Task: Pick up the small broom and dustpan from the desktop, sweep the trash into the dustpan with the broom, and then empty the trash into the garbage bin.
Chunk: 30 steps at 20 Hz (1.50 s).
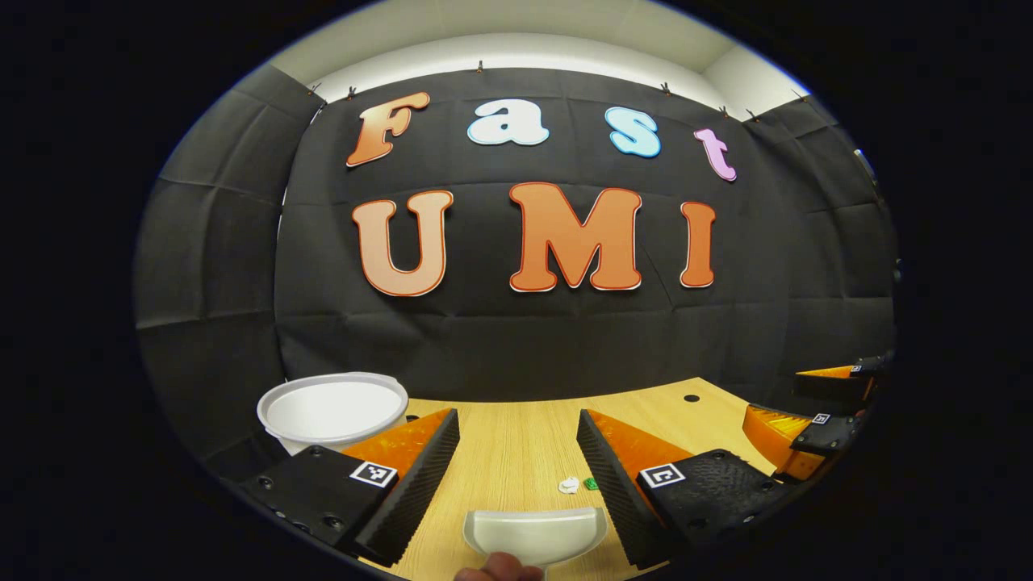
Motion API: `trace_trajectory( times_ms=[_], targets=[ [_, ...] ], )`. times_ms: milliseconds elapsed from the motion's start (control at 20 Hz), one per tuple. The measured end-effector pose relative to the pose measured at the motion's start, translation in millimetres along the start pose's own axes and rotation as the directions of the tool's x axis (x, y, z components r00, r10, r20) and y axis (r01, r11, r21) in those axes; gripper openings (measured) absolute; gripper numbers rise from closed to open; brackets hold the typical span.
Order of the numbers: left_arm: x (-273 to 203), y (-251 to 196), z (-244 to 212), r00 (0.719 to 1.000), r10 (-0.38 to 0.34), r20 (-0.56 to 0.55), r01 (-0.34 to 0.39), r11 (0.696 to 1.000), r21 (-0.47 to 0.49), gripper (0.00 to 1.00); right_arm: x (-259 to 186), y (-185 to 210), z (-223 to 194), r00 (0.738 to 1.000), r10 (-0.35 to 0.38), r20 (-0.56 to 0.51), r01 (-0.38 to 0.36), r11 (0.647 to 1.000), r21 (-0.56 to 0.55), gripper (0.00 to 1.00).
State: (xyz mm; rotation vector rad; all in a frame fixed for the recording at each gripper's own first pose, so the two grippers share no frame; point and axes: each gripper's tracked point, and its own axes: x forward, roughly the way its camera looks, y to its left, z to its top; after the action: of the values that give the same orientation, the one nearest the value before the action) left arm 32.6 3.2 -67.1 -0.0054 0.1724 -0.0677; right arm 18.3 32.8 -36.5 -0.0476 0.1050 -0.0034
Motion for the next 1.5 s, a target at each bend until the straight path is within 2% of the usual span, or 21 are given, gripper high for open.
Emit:
trace_trajectory(
  times_ms=[750,850,1000,1150,1250,1350,1500],
  targets=[
    [5.7,1.7,-22.4,0.997,-0.005,-0.083,0.003,1.000,-0.014,0.93,3.8,9.0,-11.5,0.999,0.018,-0.042,-0.018,1.000,-0.009,0.94],
    [8.6,-3.2,-40.5,0.989,-0.019,-0.145,0.015,1.000,-0.026,0.93,6.4,10.5,-23.9,0.996,0.024,-0.082,-0.024,1.000,-0.001,0.94],
    [12.1,-10.3,-79.9,0.959,-0.044,-0.279,0.031,0.998,-0.050,0.94,12.3,14.7,-55.4,0.982,0.045,-0.181,-0.043,0.999,0.015,0.95],
    [11.5,-15.2,-123.6,0.901,-0.069,-0.428,0.042,0.997,-0.072,0.93,16.3,17.2,-100.1,0.947,0.058,-0.317,-0.051,0.998,0.029,0.95],
    [12.1,-18.6,-160.5,0.834,-0.082,-0.546,0.040,0.995,-0.089,0.94,18.5,17.2,-136.5,0.903,0.069,-0.424,-0.054,0.997,0.047,0.95],
    [11.0,-18.7,-181.3,0.733,-0.096,-0.674,0.022,0.993,-0.117,0.94,13.8,14.5,-172.4,0.849,0.068,-0.524,-0.050,0.998,0.049,0.95],
    [16.0,-20.5,-188.6,0.572,-0.134,-0.809,0.005,0.987,-0.160,0.98,8.9,21.3,-221.1,0.749,0.079,-0.657,-0.060,0.997,0.052,0.95]
  ],
)
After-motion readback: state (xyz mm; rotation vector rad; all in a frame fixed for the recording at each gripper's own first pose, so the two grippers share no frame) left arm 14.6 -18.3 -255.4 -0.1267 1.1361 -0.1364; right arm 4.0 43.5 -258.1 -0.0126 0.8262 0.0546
